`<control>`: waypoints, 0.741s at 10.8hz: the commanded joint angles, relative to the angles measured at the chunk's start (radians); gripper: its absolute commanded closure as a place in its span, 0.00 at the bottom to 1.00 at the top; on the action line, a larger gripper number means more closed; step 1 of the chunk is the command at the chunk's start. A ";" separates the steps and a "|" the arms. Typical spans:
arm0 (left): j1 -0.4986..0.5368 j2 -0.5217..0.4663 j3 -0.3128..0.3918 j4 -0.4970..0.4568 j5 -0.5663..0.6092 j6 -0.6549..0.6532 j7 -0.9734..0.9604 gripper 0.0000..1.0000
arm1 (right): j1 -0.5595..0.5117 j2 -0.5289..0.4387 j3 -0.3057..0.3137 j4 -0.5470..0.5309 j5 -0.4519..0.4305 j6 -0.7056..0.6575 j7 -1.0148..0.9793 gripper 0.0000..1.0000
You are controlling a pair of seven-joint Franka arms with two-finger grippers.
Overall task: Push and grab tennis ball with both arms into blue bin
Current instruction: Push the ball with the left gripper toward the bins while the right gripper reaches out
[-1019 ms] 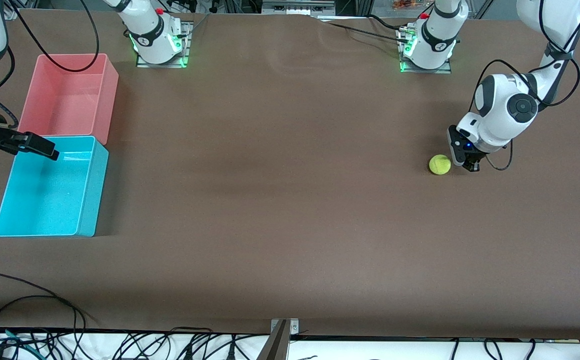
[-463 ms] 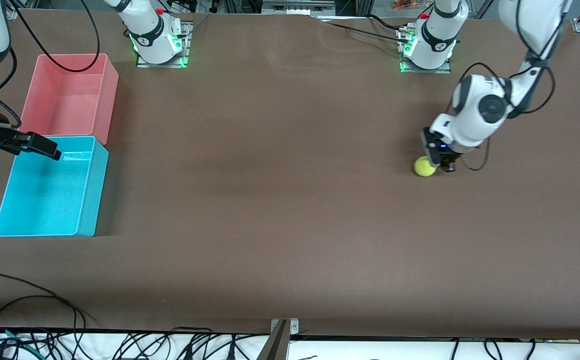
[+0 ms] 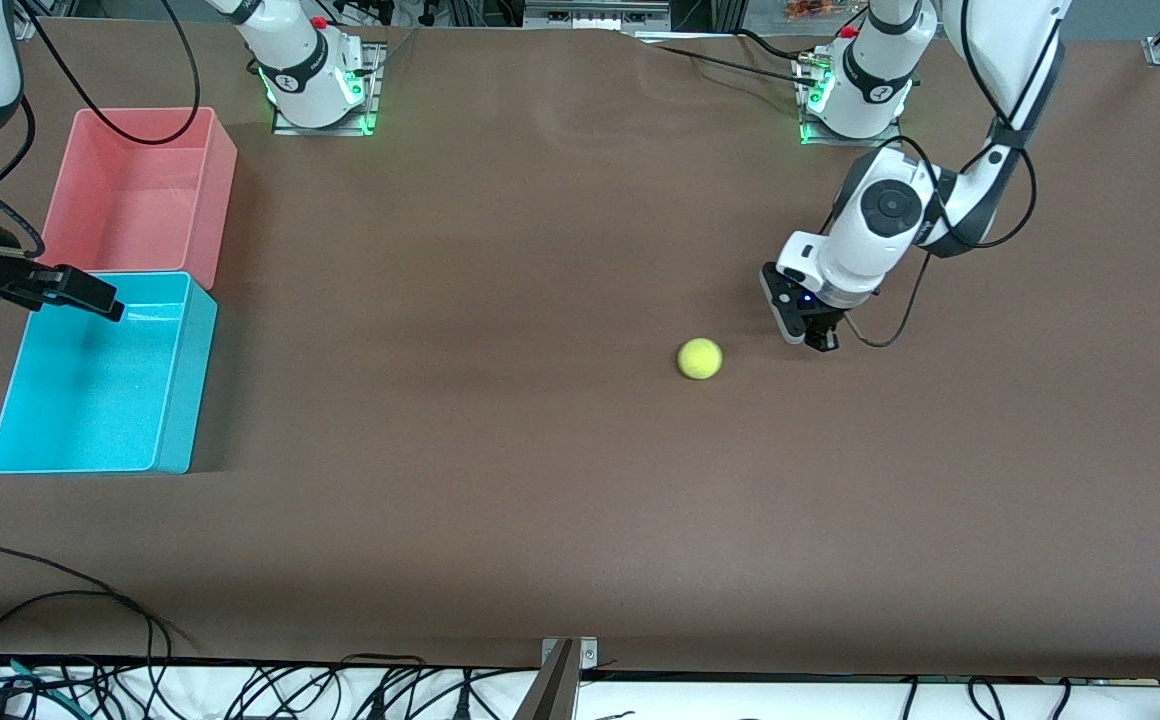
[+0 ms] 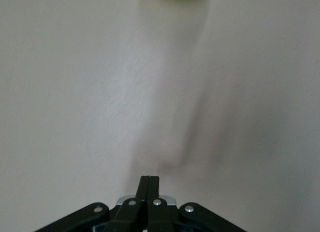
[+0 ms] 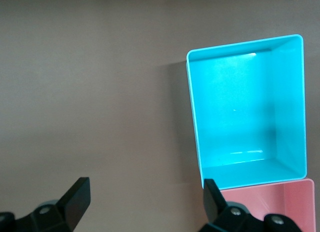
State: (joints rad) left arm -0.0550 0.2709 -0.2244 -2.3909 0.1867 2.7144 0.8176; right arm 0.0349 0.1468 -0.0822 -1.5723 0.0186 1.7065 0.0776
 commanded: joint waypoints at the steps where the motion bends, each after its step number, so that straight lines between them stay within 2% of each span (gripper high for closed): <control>1: 0.044 -0.083 0.010 -0.002 0.033 -0.106 0.002 0.01 | 0.039 0.039 -0.001 -0.018 0.027 0.031 0.004 0.00; 2: 0.058 -0.119 0.010 -0.010 0.031 -0.131 -0.003 0.00 | 0.042 0.065 0.002 -0.032 0.030 0.062 0.004 0.00; 5: 0.063 -0.180 0.013 -0.013 0.031 -0.145 -0.017 0.00 | 0.042 0.089 0.050 -0.150 0.049 0.269 0.002 0.00; 8: 0.067 -0.277 0.013 -0.025 0.031 -0.241 -0.017 0.00 | 0.042 0.210 0.062 -0.140 0.047 0.446 -0.015 0.00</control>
State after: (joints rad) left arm 0.0041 0.0985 -0.2086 -2.3864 0.1932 2.5342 0.8144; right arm 0.0813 0.2865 -0.0262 -1.7147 0.0482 2.0248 0.0788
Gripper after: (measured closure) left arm 0.079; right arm 0.000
